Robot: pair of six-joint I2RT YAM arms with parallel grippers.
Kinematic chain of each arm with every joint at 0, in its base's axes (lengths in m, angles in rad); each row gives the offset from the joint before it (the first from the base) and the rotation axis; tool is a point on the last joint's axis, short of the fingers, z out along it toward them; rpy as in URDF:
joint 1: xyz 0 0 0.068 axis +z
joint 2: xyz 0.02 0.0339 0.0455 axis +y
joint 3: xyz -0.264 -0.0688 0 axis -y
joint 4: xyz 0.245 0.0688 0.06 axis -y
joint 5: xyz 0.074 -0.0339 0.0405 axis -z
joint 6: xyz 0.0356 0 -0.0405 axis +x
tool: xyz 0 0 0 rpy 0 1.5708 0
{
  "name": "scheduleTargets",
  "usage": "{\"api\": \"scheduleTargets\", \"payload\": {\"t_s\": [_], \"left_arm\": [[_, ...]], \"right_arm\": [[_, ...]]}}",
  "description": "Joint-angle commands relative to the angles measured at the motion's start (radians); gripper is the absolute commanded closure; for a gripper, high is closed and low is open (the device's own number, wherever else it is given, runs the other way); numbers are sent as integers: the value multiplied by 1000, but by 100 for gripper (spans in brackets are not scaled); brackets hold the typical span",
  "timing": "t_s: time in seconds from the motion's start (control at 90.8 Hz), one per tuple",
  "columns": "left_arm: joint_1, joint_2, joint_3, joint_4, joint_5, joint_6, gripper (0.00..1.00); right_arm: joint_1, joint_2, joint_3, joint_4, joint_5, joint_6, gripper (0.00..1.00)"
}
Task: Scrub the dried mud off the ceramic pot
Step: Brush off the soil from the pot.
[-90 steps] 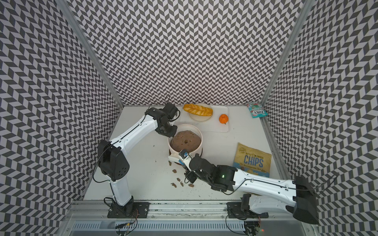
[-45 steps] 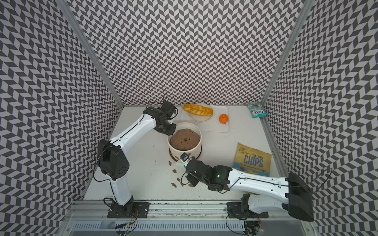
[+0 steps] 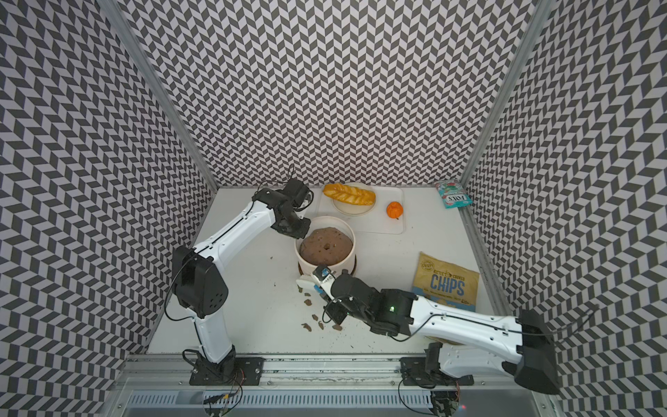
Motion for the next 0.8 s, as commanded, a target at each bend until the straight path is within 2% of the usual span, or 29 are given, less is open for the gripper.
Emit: {"api": "scheduleTargets", "payload": {"t_s": [0.0,0.187,0.331,0.474,0.628,0.793], "left_arm": [[36,36,14,61,-11,-25,100],[36,34,14,60,-20,-24,100],[39,41,20,58,-23,-16,100],[45,48,21,57,-32,-11,100],[48,58,33,59,-27,-4,100],[51,68,39,59,-30,6,100]], "right_arm": [[28,54,22,117,159,34,100],[36,138,51,22,297,75,100],[36,163,42,-68,271,104,100],[36,121,16,-150,254,130,100],[38,36,5,-175,140,91,100],[37,-115,-24,-91,-96,-23,100]]}}
